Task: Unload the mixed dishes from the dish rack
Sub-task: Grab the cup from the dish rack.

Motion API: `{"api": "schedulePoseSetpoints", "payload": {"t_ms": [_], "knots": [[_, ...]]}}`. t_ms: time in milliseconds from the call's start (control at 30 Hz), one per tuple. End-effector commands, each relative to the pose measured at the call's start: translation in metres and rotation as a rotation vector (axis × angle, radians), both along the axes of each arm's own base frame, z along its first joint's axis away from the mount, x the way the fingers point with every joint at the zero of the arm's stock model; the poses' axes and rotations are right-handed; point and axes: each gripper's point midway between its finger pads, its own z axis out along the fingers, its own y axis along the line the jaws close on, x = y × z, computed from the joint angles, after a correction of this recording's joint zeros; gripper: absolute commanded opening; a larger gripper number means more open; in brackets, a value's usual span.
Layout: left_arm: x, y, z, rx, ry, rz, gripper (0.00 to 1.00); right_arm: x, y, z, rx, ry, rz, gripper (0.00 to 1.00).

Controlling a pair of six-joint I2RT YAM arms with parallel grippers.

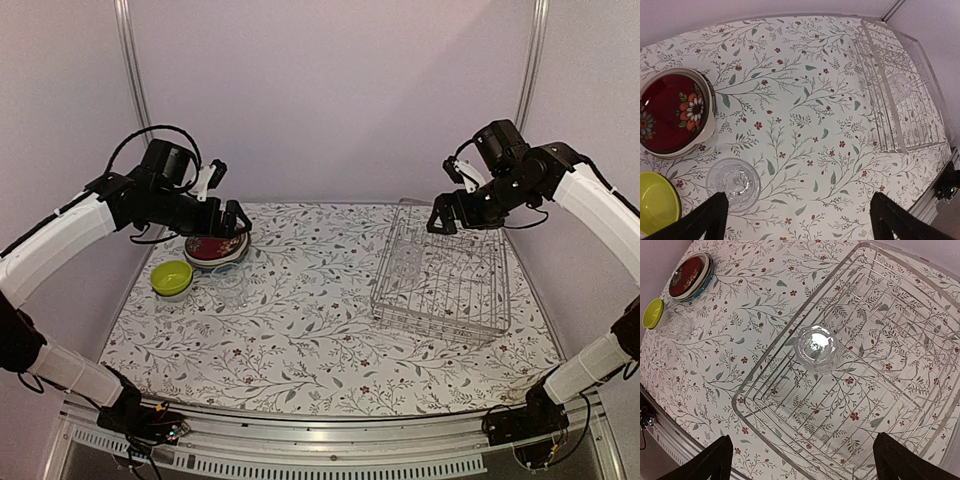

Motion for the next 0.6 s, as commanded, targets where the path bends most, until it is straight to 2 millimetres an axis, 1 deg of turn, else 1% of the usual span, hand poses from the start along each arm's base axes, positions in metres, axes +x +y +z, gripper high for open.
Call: {"api": "schedulePoseSetpoints", "payload": {"t_ms": [0, 133, 233, 300, 333, 367, 467, 567], "knots": [[-0.006, -0.005, 0.002, -0.056, 0.033, -0.024, 1.00, -0.002, -0.020, -0.013, -0.112, 0.055, -0.033, 0.99], [-0.009, 0.002, 0.006, -0.022, 0.021, -0.018, 0.99, 0.002, -0.022, -0.026, -0.152, 0.088, -0.024, 0.99], [-0.011, 0.006, 0.010, -0.008, 0.004, -0.018, 1.00, 0.005, -0.013, -0.036, -0.142, 0.130, 0.002, 0.99], [-0.013, 0.008, 0.013, -0.007, -0.005, -0.013, 1.00, 0.013, -0.004, -0.047, -0.133, 0.164, 0.016, 0.99], [-0.014, 0.009, 0.016, -0.010, -0.012, -0.011, 1.00, 0.018, -0.001, -0.048, -0.131, 0.166, 0.017, 0.99], [-0.014, 0.009, 0.018, -0.013, -0.018, -0.012, 1.00, 0.023, 0.002, -0.054, -0.138, 0.181, 0.019, 0.99], [-0.015, 0.009, 0.026, -0.020, -0.036, -0.013, 1.00, 0.037, 0.009, -0.058, -0.135, 0.186, 0.019, 0.99], [-0.015, 0.009, 0.034, -0.026, -0.047, -0.017, 1.00, 0.048, 0.017, -0.067, -0.136, 0.209, 0.022, 0.99]]}}
